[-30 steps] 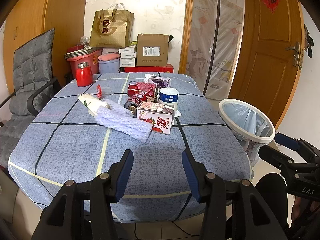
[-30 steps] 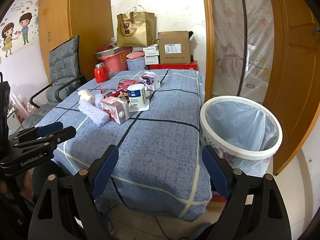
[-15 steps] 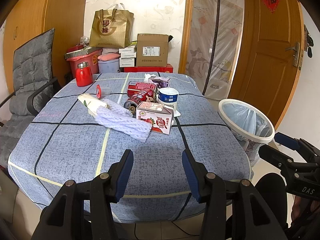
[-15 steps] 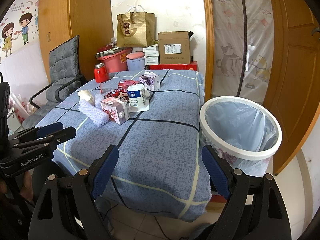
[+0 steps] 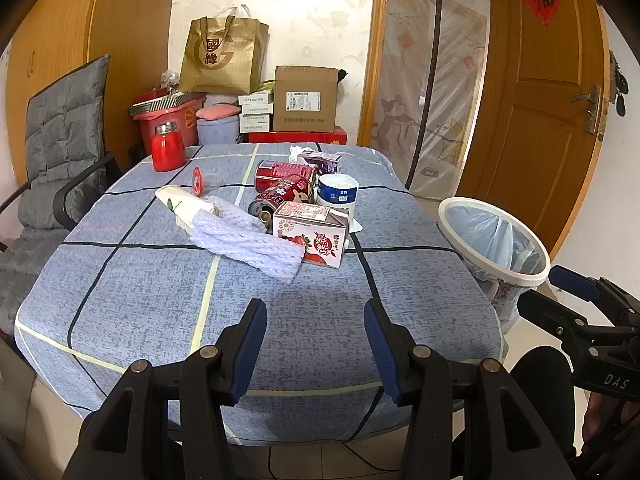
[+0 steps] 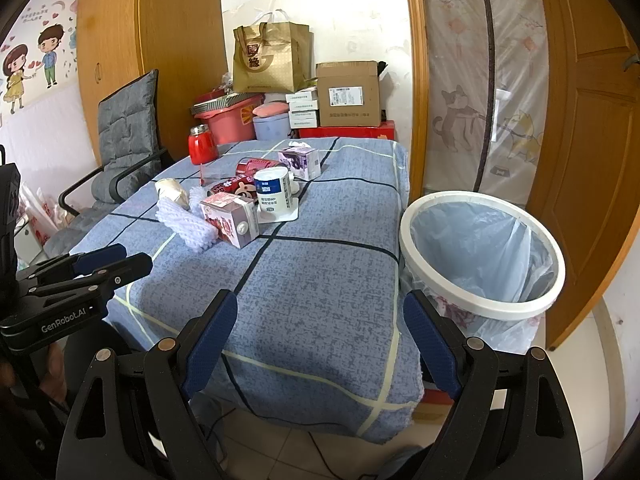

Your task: Collect trash

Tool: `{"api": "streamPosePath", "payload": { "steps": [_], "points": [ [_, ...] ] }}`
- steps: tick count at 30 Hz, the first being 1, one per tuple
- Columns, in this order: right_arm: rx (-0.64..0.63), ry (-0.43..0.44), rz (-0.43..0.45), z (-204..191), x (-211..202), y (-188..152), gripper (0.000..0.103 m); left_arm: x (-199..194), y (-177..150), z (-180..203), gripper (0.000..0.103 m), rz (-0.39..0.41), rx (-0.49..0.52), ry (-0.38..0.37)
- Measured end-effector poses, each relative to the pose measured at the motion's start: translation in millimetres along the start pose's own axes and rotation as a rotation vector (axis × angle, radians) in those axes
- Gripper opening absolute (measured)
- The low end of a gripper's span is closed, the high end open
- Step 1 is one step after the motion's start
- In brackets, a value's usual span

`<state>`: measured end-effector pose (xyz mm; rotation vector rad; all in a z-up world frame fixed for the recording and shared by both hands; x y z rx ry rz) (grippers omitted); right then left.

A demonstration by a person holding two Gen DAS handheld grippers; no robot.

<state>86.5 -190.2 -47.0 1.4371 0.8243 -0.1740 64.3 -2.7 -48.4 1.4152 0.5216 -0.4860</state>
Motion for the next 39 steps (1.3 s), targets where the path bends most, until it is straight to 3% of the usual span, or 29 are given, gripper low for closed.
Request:
{"api": "streamPosePath", "payload": {
  "steps": [13, 18, 24, 34, 39],
  "points": [
    [-0.006, 0.007, -0.024, -0.7, 18.0, 3.4, 0.086, 20.0, -0.3, -12.8, 0.051, -0.028, -0.015, 0.016],
    [-0.023, 0.026, -0.030, -4.7, 30.8, 10.2, 0.086, 39.0, -0.5, -26.9, 0.050, -0.062, -0.083, -0.008],
    [-0.041, 0.052, -0.030, -11.3, 48.6, 19.5, 0.086, 59.4, 8.7, -41.2, 0.051, -0.073, -0.110, 0.016],
    [-0.060, 0.058, -0.038, -13.5, 66.8, 26.2, 0.086, 96.1, 29.7, -78.7, 0.051, -0.090, -0.321, -0.006],
    [-0.063, 0.064, -0.046, -14.0, 76.5, 29.1, 0.086, 111.5, 35.7, -90.0, 0.052, -0.100, -0.371, -0.001]
  ]
}}
Point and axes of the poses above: each gripper's, at about its wrist camera, not at the fingertips, and x roughly the way its jaws point, z to its right, y to its top, the point moved 9 cm from there along x, roughly the way its jaws point
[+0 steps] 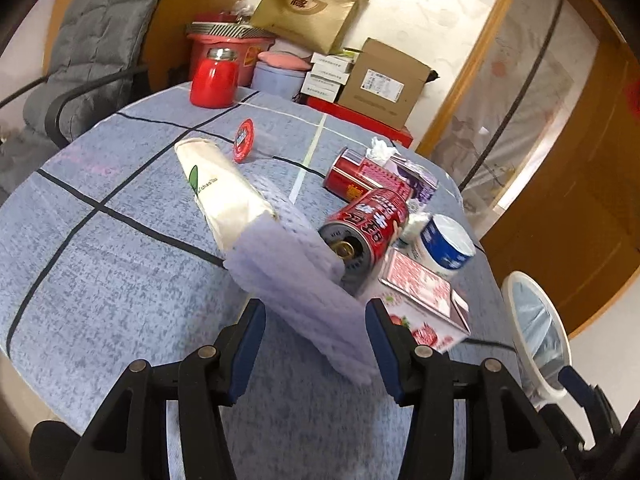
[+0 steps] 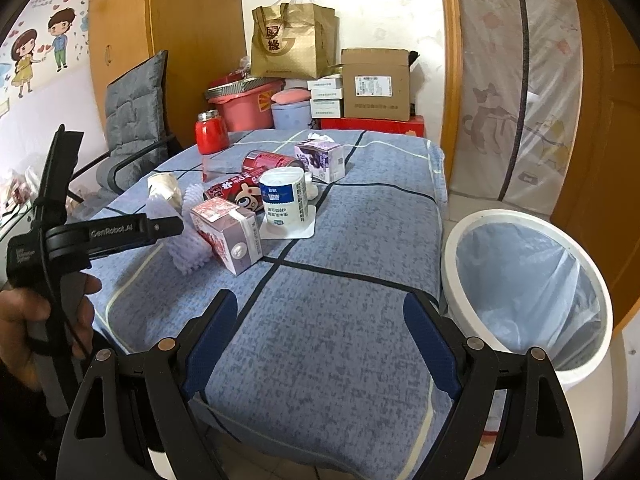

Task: Collect trash
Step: 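Grasp the white mesh foam sleeve with the left tool while the right tool grasps the pink milk carton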

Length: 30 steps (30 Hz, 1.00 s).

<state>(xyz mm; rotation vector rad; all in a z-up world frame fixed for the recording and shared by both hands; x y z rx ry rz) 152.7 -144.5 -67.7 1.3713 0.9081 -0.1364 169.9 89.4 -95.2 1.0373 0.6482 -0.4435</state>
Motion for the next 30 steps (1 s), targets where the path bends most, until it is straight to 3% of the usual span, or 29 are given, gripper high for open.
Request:
{"api": "streamPosePath", "payload": {
  "steps": [4, 7, 12, 21, 23, 28, 30],
  "points": [
    [-0.020, 0.017, -0.006, -7.0, 9.5, 4.2, 0.086, 11.0, 1.5, -2.7, 0.049, -0.016, -0.008, -0.004],
    [-0.039, 0.041, -0.013, -15.5, 18.9, 8.4, 0.086, 18.0, 0.4, 0.4, 0.036, -0.037, 0.008, -0.029],
    [-0.073, 0.087, -0.026, -32.9, 39.2, 16.2, 0.085, 15.6, -0.6, 2.8, 0.023, -0.032, 0.038, -0.057],
    [-0.138, 0.179, -0.050, -64.6, 79.9, 37.1, 0.085, -11.4, -1.9, -0.7, 0.020, -0.008, 0.107, -0.099],
    [-0.152, 0.192, -0.071, -70.5, 90.5, 37.7, 0.080, -15.8, -3.5, -2.0, 0.020, -0.007, 0.120, -0.103],
    [-0.149, 0.234, -0.092, -80.4, 96.9, 37.2, 0.047, -21.3, -5.3, -7.3, 0.020, -0.007, 0.133, -0.105],
    [-0.141, 0.246, -0.083, -82.3, 93.5, 38.2, 0.043, -22.8, -6.1, -8.3, 0.020, -0.007, 0.134, -0.107]
  ]
}}
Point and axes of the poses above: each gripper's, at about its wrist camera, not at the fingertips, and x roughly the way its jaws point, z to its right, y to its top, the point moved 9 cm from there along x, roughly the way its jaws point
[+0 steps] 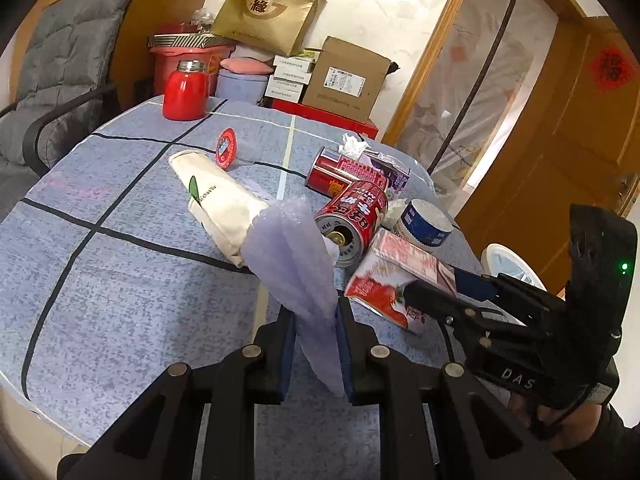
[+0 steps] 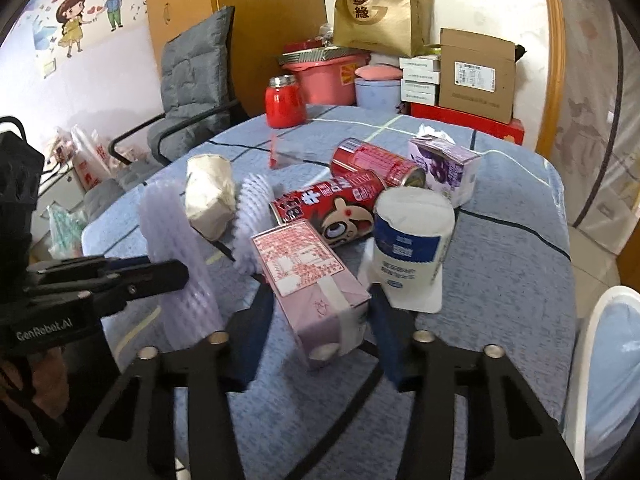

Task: Collect trash
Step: 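Grasp the white mesh foam sleeve with the left tool while the right tool grasps the pink milk carton, then carry both items over the wastebasket and open both tools to drop them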

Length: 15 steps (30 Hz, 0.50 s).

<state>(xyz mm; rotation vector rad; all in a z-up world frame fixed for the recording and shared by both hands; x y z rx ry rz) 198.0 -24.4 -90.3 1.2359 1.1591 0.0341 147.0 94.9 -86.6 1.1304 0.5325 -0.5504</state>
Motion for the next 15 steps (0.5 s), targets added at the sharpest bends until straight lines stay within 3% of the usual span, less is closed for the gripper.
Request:
{"api": "streamPosePath", "payload": {
  "steps": [8, 15],
  "points": [
    [0.064, 0.008, 0.030, 2.1, -30.4, -9.4, 0.040, -5.2, -0.7, 13.2, 0.020, 0.003, 0.031, -0.017],
    [0.163, -0.051, 0.067, 31.6, -73.8, -27.3, 0.040, -6.7, -4.4, 56.7, 0.020, -0.008, 0.104, -0.071]
  ]
}}
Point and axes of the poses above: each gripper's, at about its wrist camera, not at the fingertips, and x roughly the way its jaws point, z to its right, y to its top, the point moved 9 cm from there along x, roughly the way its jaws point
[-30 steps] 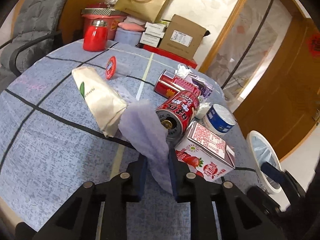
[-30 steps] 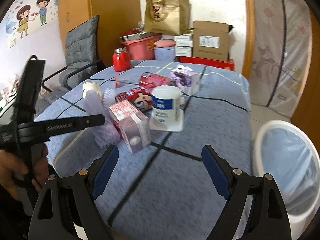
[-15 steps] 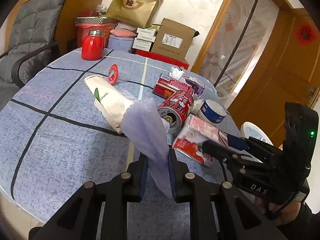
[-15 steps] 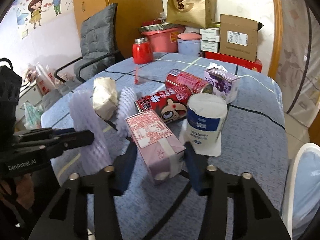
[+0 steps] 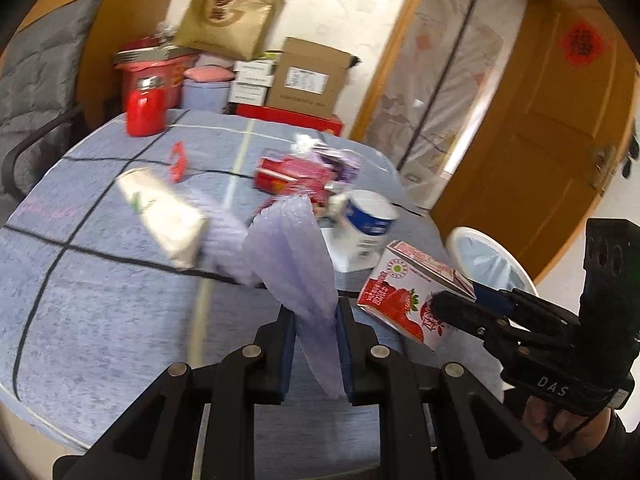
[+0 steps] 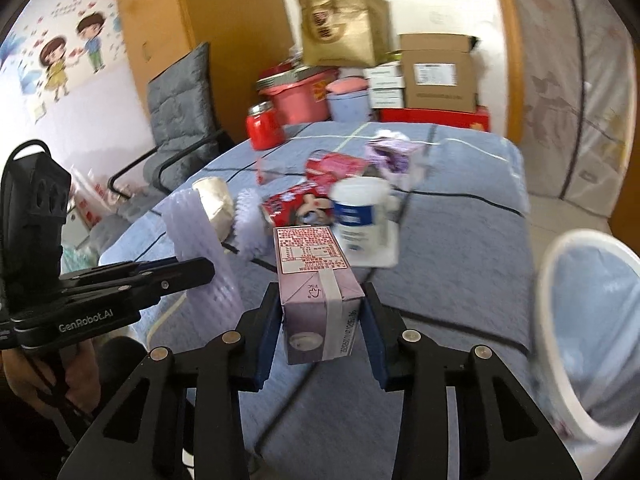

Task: Collect trash
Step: 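Carry both items over the wastebasket and open both tools to drop them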

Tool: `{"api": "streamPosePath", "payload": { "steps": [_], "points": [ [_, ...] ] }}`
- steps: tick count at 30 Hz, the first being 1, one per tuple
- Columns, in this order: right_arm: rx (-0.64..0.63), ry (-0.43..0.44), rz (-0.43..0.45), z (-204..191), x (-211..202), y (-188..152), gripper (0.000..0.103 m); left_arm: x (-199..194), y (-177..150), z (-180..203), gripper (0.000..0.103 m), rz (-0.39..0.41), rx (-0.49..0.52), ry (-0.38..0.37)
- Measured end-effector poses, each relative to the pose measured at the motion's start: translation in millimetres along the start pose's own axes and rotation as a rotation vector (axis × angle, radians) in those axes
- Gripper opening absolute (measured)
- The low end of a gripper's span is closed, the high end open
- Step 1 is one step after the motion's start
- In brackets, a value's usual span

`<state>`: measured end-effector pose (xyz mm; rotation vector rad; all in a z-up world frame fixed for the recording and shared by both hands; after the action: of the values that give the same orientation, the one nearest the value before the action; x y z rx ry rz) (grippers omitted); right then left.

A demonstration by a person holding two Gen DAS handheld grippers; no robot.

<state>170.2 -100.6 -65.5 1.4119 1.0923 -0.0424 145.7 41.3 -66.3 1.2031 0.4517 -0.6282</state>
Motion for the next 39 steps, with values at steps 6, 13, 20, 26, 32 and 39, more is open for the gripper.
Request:
{"api": "streamPosePath", "payload": {
  "steps": [6, 13, 20, 26, 32, 39],
  "points": [
    [0.092, -0.111, 0.055, 50.8, -46.7, -6.4, 0.040, 12.8, 6.3, 54.2, 0.020, -0.014, 0.089, -0.076],
    [0.201, -0.268, 0.104, 119.1, -93.6, -13.8, 0.040, 39.4, 17.5, 127.9, 0.020, -0.036, 0.206, -0.181],
    [0.292, -0.372, 0.108, 175.6, -116.9, -27.4, 0.040, 77.2, 24.8, 196.6, 0.020, -0.068, 0.303, -0.268],
    [0.317, -0.409, 0.083, 201.7, -114.9, -38.5, 0.040, 110.3, 16.7, 234.7, 0.020, -0.117, 0.353, -0.305],
    [0.334, -0.425, 0.044, 220.2, -102.0, -42.4, 0.040, 139.8, 8.3, 251.2, 0.020, -0.177, 0.368, -0.325],
    [0.348, -0.408, 0.010, 225.7, -91.8, -47.0, 0.040, 154.4, 1.2, 254.8, 0.023, -0.217, 0.374, -0.323]
  ]
}}
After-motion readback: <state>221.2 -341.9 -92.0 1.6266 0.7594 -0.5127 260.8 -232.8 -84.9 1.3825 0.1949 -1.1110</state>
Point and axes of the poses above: each gripper's, at about its wrist camera, not at the fingertips, and x roughly the way its jaws point, z to its right, y to its top, the point moved 9 cm from there along x, roughly the way its jaws point
